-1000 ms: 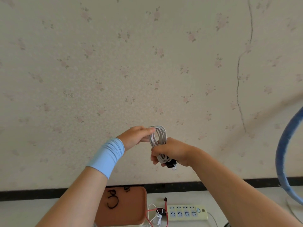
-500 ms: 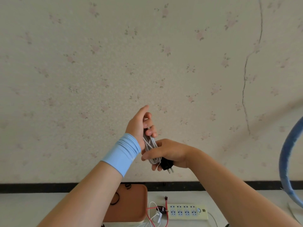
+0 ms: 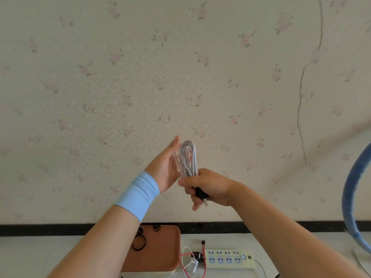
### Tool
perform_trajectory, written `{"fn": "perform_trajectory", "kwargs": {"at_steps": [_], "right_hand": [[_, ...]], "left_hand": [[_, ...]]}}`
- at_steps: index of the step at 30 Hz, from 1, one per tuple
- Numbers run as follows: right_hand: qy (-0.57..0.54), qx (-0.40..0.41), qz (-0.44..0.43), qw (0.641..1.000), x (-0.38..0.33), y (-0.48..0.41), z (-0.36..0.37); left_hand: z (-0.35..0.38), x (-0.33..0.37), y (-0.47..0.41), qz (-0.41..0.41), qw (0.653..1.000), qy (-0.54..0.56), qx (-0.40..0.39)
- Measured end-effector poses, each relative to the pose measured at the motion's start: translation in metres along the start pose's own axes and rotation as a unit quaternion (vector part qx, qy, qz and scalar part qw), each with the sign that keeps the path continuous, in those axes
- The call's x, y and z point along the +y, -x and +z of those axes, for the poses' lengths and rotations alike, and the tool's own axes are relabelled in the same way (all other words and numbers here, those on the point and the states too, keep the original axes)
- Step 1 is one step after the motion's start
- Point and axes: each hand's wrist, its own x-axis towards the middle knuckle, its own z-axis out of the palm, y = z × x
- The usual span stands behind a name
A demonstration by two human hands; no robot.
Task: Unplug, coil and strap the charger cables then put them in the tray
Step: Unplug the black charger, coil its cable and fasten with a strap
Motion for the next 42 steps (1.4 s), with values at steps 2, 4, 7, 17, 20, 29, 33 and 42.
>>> {"fn": "perform_trajectory", "kwargs": {"at_steps": [2,4,7,17,20,29,33,42], "right_hand": [[-0.005,0.029,0.008,1.000,0.003,-0.003,-0.005],[0.027,0.029,0.030,0.999,0.007,-0.008,-0.004],[0.082,0.030,0.052,0.995,0.018,-0.022,0.007],[0.055,-0.044,0.138,0.988,0.049,-0.078,0.008],[0.071,0.077,0.151,0.983,0.062,-0.096,-0.003],[0.132,0.184,0.033,0.974,0.073,-0.164,0.039],[0.139,0.257,0.041,0.956,0.087,-0.199,0.057],[0.066,0.172,0.108,0.977,0.130,-0.255,0.078]], "left_hand": [[-0.013,-0.022,0.003,-0.025,0.990,-0.125,-0.055],[-0.024,-0.041,0.002,-0.026,0.986,-0.153,-0.066],[-0.034,-0.055,-0.003,-0.007,0.988,-0.152,-0.021],[-0.090,-0.059,-0.023,-0.091,0.972,-0.188,0.107],[-0.118,-0.056,-0.023,-0.122,0.972,-0.183,0.085],[-0.156,-0.073,-0.041,-0.206,0.861,-0.464,0.014],[-0.175,-0.082,-0.047,-0.251,0.816,-0.520,0.012],[-0.240,-0.118,-0.054,-0.311,0.782,-0.532,0.098]]}}
